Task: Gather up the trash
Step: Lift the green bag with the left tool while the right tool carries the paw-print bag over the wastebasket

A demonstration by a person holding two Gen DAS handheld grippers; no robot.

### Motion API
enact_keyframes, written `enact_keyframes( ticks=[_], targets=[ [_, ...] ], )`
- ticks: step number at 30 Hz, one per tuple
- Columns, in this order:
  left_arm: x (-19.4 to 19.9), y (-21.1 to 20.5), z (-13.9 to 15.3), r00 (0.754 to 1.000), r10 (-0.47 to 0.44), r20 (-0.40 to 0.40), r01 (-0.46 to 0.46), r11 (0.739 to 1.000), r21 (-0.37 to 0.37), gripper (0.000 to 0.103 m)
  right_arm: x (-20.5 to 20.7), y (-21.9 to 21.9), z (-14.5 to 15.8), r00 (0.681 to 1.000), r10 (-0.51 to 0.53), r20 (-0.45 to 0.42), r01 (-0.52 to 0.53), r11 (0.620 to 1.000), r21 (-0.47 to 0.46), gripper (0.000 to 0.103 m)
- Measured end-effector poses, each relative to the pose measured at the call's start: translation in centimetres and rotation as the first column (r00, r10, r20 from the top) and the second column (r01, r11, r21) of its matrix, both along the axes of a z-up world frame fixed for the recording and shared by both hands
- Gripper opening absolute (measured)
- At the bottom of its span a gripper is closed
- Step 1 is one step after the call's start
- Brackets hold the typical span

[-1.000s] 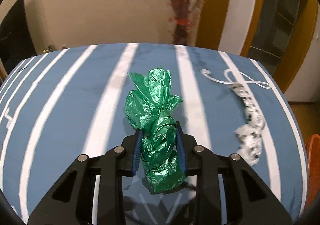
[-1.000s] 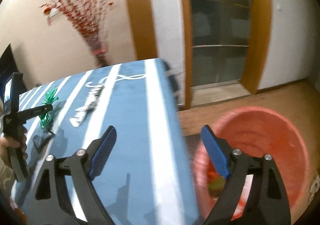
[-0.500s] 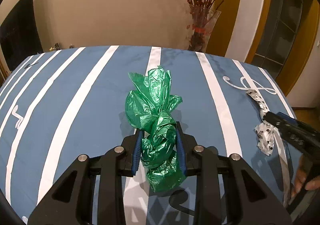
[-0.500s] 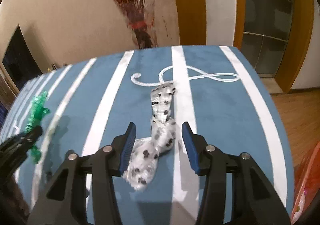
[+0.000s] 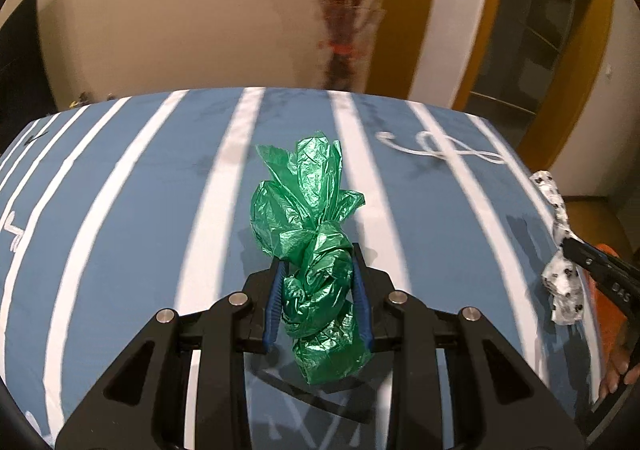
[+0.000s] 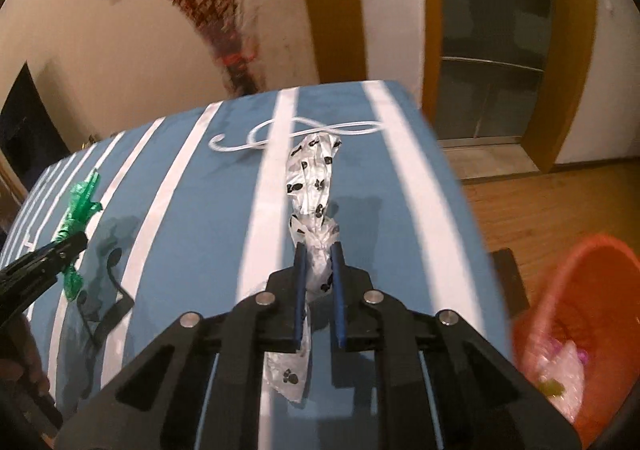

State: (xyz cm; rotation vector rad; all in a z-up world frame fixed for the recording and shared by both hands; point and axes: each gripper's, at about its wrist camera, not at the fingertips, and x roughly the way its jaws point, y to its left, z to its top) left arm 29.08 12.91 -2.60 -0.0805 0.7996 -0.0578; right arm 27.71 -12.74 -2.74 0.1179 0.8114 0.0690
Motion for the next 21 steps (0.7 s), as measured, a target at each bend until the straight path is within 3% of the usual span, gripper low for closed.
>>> enact_keyframes(
  ticks=[9,16,21],
  targets=[
    [-3.1,-7.9,2.3,0.988,-0.153,0.035,0.154,0.988,-0.011,0.03,-8.1,-7.8,3.0,0.987,-0.13,0.092,0.13,0.992,0.003,0.013],
    [-5.5,-14.7,3.4,0.959,-0.279,0.047,0.28,0.96,-0.028,0.03,-12.8,-11.5,3.8,0.97,-0.199,0.142,0.207,0.977,-0.046,0.013],
    [-7.0,-19.0,3.8,0.933,-0.356,0.046,0.358,0.933,-0.046,0.03,-15.3,-14.6,4.0,0.951,-0.261,0.163,0.268,0.963,-0.024,0.013]
  ],
)
